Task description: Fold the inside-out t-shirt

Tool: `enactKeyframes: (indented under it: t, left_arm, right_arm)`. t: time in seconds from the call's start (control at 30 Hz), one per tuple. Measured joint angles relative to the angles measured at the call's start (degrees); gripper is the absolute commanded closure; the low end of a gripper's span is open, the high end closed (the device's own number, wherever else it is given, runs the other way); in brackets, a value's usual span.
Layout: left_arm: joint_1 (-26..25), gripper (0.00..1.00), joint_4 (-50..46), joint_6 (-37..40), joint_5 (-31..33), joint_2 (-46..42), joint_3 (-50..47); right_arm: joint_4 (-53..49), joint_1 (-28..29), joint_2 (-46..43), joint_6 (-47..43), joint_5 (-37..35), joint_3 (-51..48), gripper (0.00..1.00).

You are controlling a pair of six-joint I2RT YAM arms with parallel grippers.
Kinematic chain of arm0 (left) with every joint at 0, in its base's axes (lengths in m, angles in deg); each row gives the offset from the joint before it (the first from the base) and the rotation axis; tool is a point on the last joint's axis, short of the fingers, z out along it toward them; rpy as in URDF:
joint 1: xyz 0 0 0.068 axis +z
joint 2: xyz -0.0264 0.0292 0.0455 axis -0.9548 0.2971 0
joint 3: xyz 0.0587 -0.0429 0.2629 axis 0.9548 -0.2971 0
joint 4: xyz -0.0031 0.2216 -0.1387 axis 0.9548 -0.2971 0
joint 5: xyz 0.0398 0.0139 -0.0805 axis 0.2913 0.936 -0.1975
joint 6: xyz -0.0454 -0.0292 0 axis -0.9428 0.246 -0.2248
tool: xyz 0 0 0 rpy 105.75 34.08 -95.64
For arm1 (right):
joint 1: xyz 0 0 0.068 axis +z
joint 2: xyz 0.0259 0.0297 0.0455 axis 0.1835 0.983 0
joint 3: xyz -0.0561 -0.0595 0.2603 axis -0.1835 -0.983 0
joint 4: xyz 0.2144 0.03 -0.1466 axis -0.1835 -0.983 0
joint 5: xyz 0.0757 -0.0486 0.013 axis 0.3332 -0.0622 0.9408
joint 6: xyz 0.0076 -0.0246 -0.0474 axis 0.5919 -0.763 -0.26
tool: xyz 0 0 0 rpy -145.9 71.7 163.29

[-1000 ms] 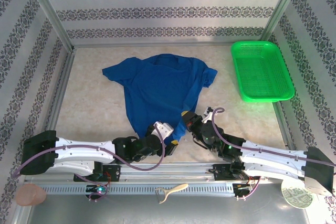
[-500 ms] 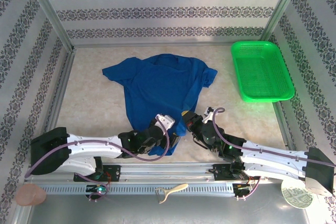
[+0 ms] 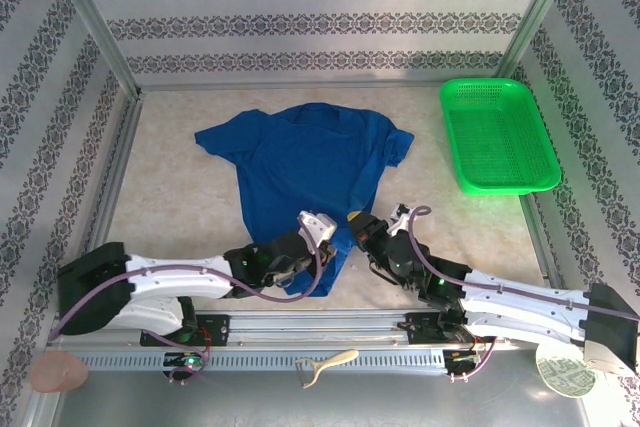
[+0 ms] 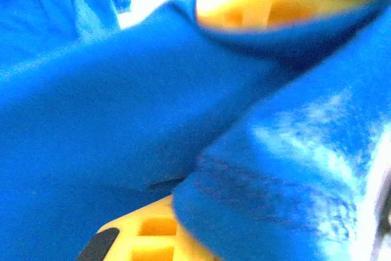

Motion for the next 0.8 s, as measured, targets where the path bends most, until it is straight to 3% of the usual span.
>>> enactKeyframes:
  t: [0.1,0.13,0.3,0.47,0.8]
  left_arm:
    - [1.2,1.0,-3.4,0.7,-0.1,-8.3,0.1]
    - [1.9,1.0,-5.4,1.1,-0.1,-11.4,0.4]
    - [5.9,1.0,-16.7,3.6,-1.7,-20.9,5.0]
    - [8.9,1.0,-26.9,6.7,-5.4,-21.8,11.1]
    - [9.3,1.0,-39.8,11.0,-10.2,-17.8,18.3]
  right_arm:
    - [-1.3,-0.2,-2.3,0.0,-0.6,-1.0,0.6]
    - [-2.0,-0.3,-3.2,-0.1,-0.8,-1.4,0.58]
    - [-6.1,-0.4,-8.0,-3.3,-1.2,-1.9,0.59]
    - [-9.5,-0.2,-8.5,-10.7,1.6,-0.5,0.66]
    - [-7.1,15.5,12.6,-27.5,3.3,11.6,0.84]
